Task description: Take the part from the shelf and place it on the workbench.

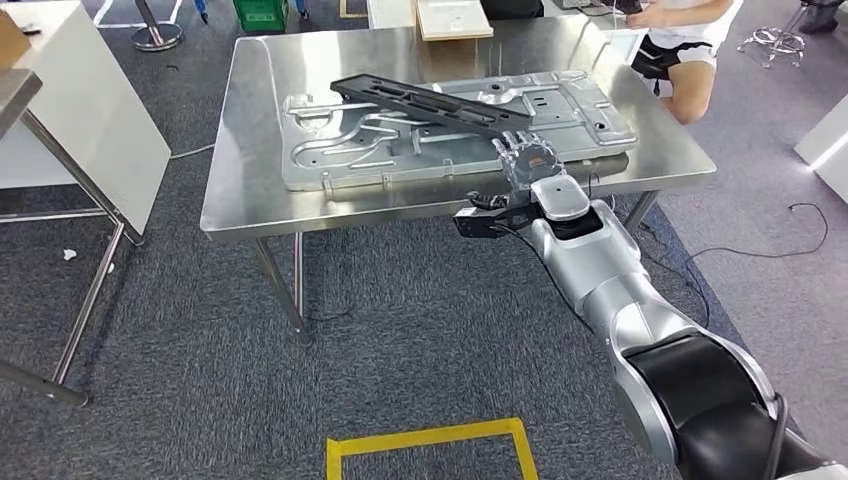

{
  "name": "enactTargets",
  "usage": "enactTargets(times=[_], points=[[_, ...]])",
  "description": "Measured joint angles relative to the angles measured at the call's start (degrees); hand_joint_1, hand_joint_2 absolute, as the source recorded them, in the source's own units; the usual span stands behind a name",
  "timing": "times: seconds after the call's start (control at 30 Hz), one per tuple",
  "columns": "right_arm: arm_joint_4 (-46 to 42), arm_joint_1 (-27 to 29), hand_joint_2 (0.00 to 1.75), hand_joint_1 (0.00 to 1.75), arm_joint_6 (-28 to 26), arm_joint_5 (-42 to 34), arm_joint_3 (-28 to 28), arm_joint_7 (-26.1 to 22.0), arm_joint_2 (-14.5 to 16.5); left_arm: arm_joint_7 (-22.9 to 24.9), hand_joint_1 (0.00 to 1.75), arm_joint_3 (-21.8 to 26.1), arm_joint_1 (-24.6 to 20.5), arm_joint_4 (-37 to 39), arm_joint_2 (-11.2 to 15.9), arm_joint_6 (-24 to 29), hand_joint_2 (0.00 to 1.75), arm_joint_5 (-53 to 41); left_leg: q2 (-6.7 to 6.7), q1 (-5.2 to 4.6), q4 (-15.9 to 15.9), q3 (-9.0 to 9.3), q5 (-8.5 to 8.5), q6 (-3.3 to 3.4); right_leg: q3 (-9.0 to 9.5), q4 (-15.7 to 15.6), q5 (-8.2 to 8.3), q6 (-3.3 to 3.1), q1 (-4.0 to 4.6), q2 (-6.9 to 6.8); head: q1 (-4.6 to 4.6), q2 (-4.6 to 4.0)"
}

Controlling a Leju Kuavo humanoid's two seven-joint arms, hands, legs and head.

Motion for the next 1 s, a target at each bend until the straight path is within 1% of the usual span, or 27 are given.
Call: enactTargets(times=[0.07, 0.1, 0.13, 0.17, 0.2, 0.23, 0.27, 0.3, 0.33, 0.37, 0.43, 0.47, 0.5, 0.53, 0.6, 0.63, 0.67, 0.7, 0.73, 0.77, 0.8, 0.83, 0.87, 0.9, 0.93, 0.97, 1.0], points=[[0.07, 0.00, 0.00, 0.00, 0.09, 0.01, 0.00, 0.01, -0.11, 0.03, 0.00, 0.02, -0.03, -0.01, 0.00, 0.17, 0.00, -0.02, 0.16, -0.11, -0.05, -1.48, 1.42, 0.78, -1.70, 6.01, -6.00, 0.17, 0.03, 0.10, 0.01, 0.00], [0.12, 0.02, 0.00, 0.00, 0.11, 0.02, 0.00, 0.01, -0.17, 0.04, 0.00, 0.04, 0.01, -0.01, 0.01, 0.25, 0.00, -0.03, 0.17, -0.26, 0.03, -2.36, 2.08, 0.94, -2.44, 9.73, -8.27, 0.23, 0.09, 0.15, 0.00, 0.00], [0.20, 0.04, 0.00, 0.00, 0.12, 0.02, 0.00, 0.01, -0.21, 0.04, 0.00, 0.11, 0.07, -0.01, 0.01, 0.32, 0.00, -0.04, 0.16, -0.44, 0.14, -3.27, 2.71, 0.99, -2.73, 12.74, -9.29, 0.21, 0.16, 0.19, 0.00, 0.00], [0.29, 0.07, 0.00, 0.00, 0.12, 0.02, 0.00, 0.01, -0.23, 0.05, 0.00, 0.21, 0.11, -0.01, 0.02, 0.39, 0.00, -0.04, 0.16, -0.65, 0.28, -4.20, 3.31, 1.02, -2.23, 14.21, -9.01, 0.08, 0.24, 0.21, -0.01, 0.00], [0.36, 0.07, 0.00, 0.00, 0.12, 0.02, 0.00, 0.01, -0.25, 0.05, 0.00, 0.34, 0.14, -0.01, 0.02, 0.45, 0.00, -0.02, 0.15, -0.87, 0.42, -5.06, 3.86, 1.03, -0.81, 13.73, -7.84, -0.21, 0.38, 0.23, -0.01, 0.00], [0.40, 0.01, 0.00, 0.00, 0.11, 0.03, 0.00, 0.01, -0.26, 0.05, 0.00, 0.50, 0.14, -0.01, 0.02, 0.52, 0.00, 0.02, 0.14, -1.05, 0.54, -5.78, 4.36, 1.00, 1.60, 11.31, -6.49, -0.71, 0.61, 0.26, -0.01, 0.00], [0.40, -0.15, 0.00, 0.00, 0.11, 0.05, 0.00, 0.01, -0.27, 0.05, 0.00, 0.62, 0.15, -0.01, -0.02, 0.59, 0.00, 0.08, 0.14, -1.16, 0.63, -6.36, 4.83, 0.93, 4.68, 7.53, -5.94, -1.43, 0.94, 0.29, -0.01, 0.00], [0.39, -0.37, 0.00, 0.00, 0.09, 0.07, 0.00, 0.01, -0.26, 0.05, 0.00, 0.71, 0.13, -0.01, -0.07, 0.64, 0.00, 0.15, 0.15, -1.26, 0.70, -6.77, 5.28, 0.79, 7.54, 3.48, -6.04, -2.05, 1.27, 0.29, -0.03, 0.00], [0.38, -0.60, 0.00, 0.00, 0.07, 0.10, 0.00, 0.03, -0.25, 0.05, 0.00, 0.78, 0.13, -0.01, -0.09, 0.68, 0.00, 0.22, 0.17, -1.23, 0.66, -6.97, 5.79, 0.55, 9.55, 0.47, -6.28, -2.51, 1.59, 0.30, -0.03, 0.00], [0.38, -0.83, 0.00, 0.00, 0.05, 0.13, 0.00, 0.05, -0.26, 0.05, 0.00, 0.83, 0.13, -0.01, -0.09, 0.70, 0.00, 0.28, 0.19, -1.11, 0.53, -7.07, 6.27, 0.26, 10.65, -1.41, -6.60, -2.83, 1.89, 0.30, -0.02, 0.00], [0.39, -1.11, 0.00, 0.00, 0.06, 0.16, 0.00, 0.10, -0.29, 0.05, 0.00, 0.90, 0.22, -0.02, 0.03, 0.78, 0.00, 0.37, 0.15, -0.96, 0.03, -7.13, 7.19, -0.42, 10.68, -2.54, -5.60, -3.23, 1.98, 0.22, 0.01, 0.00], [0.40, -1.22, 0.00, 0.00, 0.08, 0.19, 0.00, 0.10, -0.26, 0.05, 0.00, 0.92, 0.28, -0.02, 0.08, 0.81, 0.00, 0.40, 0.07, -0.94, 0.14, -7.37, 6.80, -0.78, 10.51, -3.14, -4.91, -3.56, 1.79, 0.10, 0.01, 0.00], [0.40, -1.29, 0.00, 0.00, 0.10, 0.23, 0.00, 0.09, -0.17, 0.05, 0.00, 0.94, 0.34, -0.03, 0.10, 0.82, 0.00, 0.45, 0.01, -0.94, 0.98, -7.83, 5.43, -1.16, 10.15, -3.69, -4.09, -3.93, 1.52, -0.04, -0.02, 0.00], [0.39, -1.34, 0.00, 0.00, 0.11, 0.27, 0.00, 0.09, -0.07, 0.02, 0.00, 0.96, 0.36, -0.03, 0.14, 0.80, 0.00, 0.51, -0.05, -0.86, 2.94, -8.52, 2.99, -1.55, 9.59, -4.06, -3.22, -4.18, 1.25, -0.17, -0.04, 0.00], [0.38, -1.41, 0.00, 0.00, 0.16, 0.37, 0.00, 0.07, 0.08, -0.08, 0.00, 0.97, 0.34, -0.04, 0.22, 0.67, 0.00, 0.60, -0.04, -0.47, 9.53, -10.12, -2.64, -2.38, 7.86, -4.13, -1.75, -4.34, 1.19, -0.26, -0.08, 0.00], [0.38, -1.41, 0.00, 0.00, 0.23, 0.42, 0.00, 0.04, 0.12, -0.13, 0.00, 0.98, 0.32, -0.05, 0.28, 0.62, 0.00, 0.61, -0.03, -0.25, 12.84, -10.58, -4.09, -2.75, 6.83, -4.03, -1.04, -4.22, 1.13, -0.26, -0.08, 0.00], [0.38, -1.39, 0.00, 0.00, 0.32, 0.46, 0.00, 0.01, 0.15, -0.14, 0.00, 0.99, 0.30, -0.05, 0.32, 0.60, 0.00, 0.60, -0.02, -0.05, 15.02, -10.49, -4.09, -3.07, 5.76, -3.89, -0.34, -4.06, 1.04, -0.26, -0.09, 0.00], [0.39, -1.37, 0.00, 0.00, 0.40, 0.50, 0.00, -0.01, 0.19, -0.12, 0.00, 1.00, 0.27, -0.05, 0.33, 0.67, 0.00, 0.56, -0.01, 0.14, 15.52, -9.60, -2.85, -3.32, 4.66, -3.66, 0.34, -3.83, 0.90, -0.26, -0.10, 0.00], [0.39, -1.34, 0.00, 0.00, 0.47, 0.51, 0.00, -0.03, 0.21, -0.07, 0.00, 1.01, 0.22, -0.06, 0.33, 0.81, 0.00, 0.49, 0.00, 0.32, 14.18, -7.79, -1.14, -3.52, 3.55, -3.34, 0.98, -3.51, 0.75, -0.25, -0.10, 0.00], [0.39, -1.35, 0.00, 0.00, 0.50, 0.52, 0.00, -0.03, 0.21, -0.01, 0.00, 1.01, 0.14, -0.07, 0.33, 0.99, 0.00, 0.39, -0.01, 0.50, 11.15, -5.16, -0.23, -3.66, 2.55, -2.91, 1.52, -3.14, 0.61, -0.26, -0.11, 0.00], [0.38, -1.37, 0.00, 0.00, 0.51, 0.54, 0.00, -0.03, 0.20, 0.07, 0.00, 1.01, 0.06, -0.09, 0.33, 1.15, 0.00, 0.28, -0.05, 0.47, 7.06, -2.12, -0.43, -3.65, 1.66, -2.41, 1.98, -2.72, 0.55, -0.27, -0.10, 0.00], [0.37, -1.37, 0.00, 0.00, 0.52, 0.56, 0.00, -0.02, 0.20, 0.16, 0.00, 1.01, 0.01, -0.14, 0.34, 1.26, 0.00, 0.16, -0.14, 0.37, 3.72, 0.19, -1.17, -3.32, 1.08, -2.07, 2.42, -2.29, 0.55, -0.29, -0.09, 0.00], [0.37, -1.38, 0.00, 0.00, 0.52, 0.60, 0.00, -0.02, 0.19, 0.27, 0.00, 1.01, 0.00, -0.17, 0.34, 1.35, 0.00, 0.05, -0.23, 0.20, 1.33, 1.57, -2.13, -2.91, 0.76, -1.87, 2.86, -1.88, 0.59, -0.32, -0.07, 0.00], [0.38, -1.36, 0.00, 0.00, 0.54, 0.62, 0.00, -0.02, 0.19, 0.41, 0.00, 1.01, 0.05, -0.21, 0.35, 1.43, 0.00, -0.06, -0.31, -0.07, 0.26, 1.95, -2.51, -2.35, 0.62, -1.93, 3.36, -1.49, 0.62, -0.35, -0.04, 0.00], [0.40, -1.29, 0.00, 0.00, 0.56, 0.65, 0.00, -0.02, 0.19, 0.58, 0.00, 1.01, 0.13, -0.24, 0.34, 1.53, 0.00, -0.15, -0.32, -0.10, 0.25, 1.53, -2.11, -1.68, 0.58, -2.16, 3.91, -1.11, 0.59, -0.34, -0.01, 0.00], [0.44, -1.22, 0.00, 0.00, 0.60, 0.67, 0.00, -0.03, 0.19, 0.71, 0.00, 1.01, 0.17, -0.25, 0.34, 1.64, 0.00, -0.23, -0.19, -0.08, 0.08, 1.21, -1.56, -1.12, 0.37, -2.05, 3.70, -0.78, 0.49, -0.27, -0.01, 0.00], [0.47, -1.14, 0.00, 0.00, 0.68, 0.67, 0.00, -0.03, 0.18, 0.81, 0.00, 1.01, 0.17, -0.26, 0.33, 1.74, 0.00, -0.31, -0.03, -0.06, 0.00, 0.76, -0.86, -0.43, -0.08, -1.23, 2.37, -0.49, 0.36, -0.19, 0.00, 0.00]])
